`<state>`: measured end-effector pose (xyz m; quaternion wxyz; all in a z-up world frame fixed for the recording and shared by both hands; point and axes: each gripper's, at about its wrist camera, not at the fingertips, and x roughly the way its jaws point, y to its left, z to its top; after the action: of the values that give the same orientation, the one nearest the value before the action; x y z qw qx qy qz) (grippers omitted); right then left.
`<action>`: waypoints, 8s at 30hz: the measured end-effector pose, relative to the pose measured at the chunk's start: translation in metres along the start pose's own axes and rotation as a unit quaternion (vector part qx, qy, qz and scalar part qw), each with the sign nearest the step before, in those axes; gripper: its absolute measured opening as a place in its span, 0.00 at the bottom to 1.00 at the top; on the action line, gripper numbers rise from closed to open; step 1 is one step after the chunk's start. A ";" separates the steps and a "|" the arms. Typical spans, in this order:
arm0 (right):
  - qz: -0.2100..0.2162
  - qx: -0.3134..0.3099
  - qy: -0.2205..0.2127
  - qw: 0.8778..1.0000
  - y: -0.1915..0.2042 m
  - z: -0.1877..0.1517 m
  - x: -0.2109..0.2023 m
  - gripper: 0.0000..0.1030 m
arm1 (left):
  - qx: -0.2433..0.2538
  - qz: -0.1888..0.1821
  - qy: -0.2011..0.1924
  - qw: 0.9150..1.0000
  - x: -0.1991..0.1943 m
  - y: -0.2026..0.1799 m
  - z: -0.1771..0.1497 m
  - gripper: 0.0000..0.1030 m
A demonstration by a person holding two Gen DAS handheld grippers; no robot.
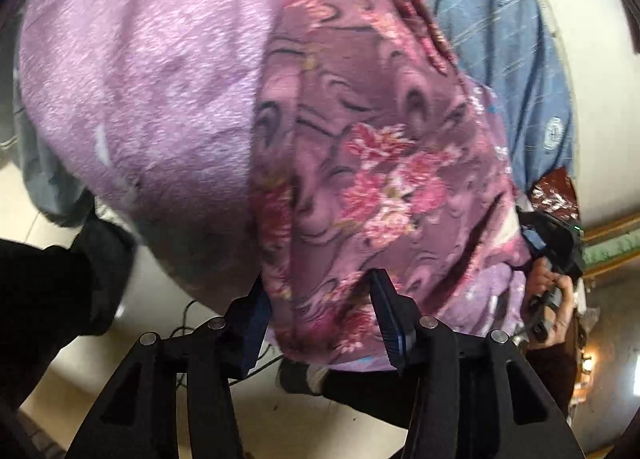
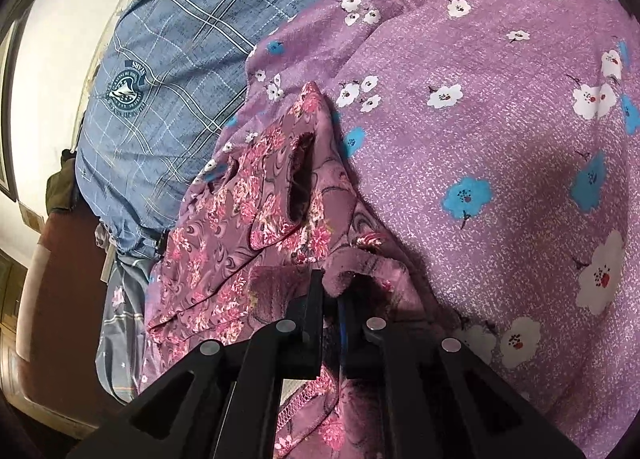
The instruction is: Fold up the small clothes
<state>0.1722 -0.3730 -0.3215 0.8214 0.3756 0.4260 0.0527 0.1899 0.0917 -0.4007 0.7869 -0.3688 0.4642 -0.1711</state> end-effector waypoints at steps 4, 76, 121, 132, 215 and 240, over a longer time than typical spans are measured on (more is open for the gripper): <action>-0.002 0.000 0.001 1.000 0.001 0.001 0.001 0.06 | 0.011 -0.018 0.001 1.000 -0.001 0.008 -0.003 0.16; 0.085 -0.215 0.083 0.969 0.248 0.062 0.186 0.65 | -0.031 0.131 -0.178 0.975 0.068 -0.106 0.261 0.32; 0.016 -0.453 0.112 0.884 0.402 0.021 0.290 0.04 | -0.016 0.191 -0.102 0.976 0.078 -0.103 0.282 0.34; 0.032 -0.342 0.094 0.935 0.362 0.024 0.270 0.42 | -0.003 0.184 -0.099 0.978 0.078 -0.110 0.280 0.34; -0.129 -0.256 -0.013 0.958 0.099 -0.044 0.011 0.19 | 0.292 0.299 -0.043 0.907 0.099 -0.176 0.191 0.74; -0.100 -0.344 0.058 0.932 0.163 -0.095 0.083 0.24 | 0.371 0.334 -0.009 0.866 0.140 -0.192 0.164 0.73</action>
<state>0.1927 -0.1686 -0.3018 0.8752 0.0220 0.4640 0.1353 0.4160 -0.0529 -0.2943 0.8801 0.1264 0.4545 -0.0538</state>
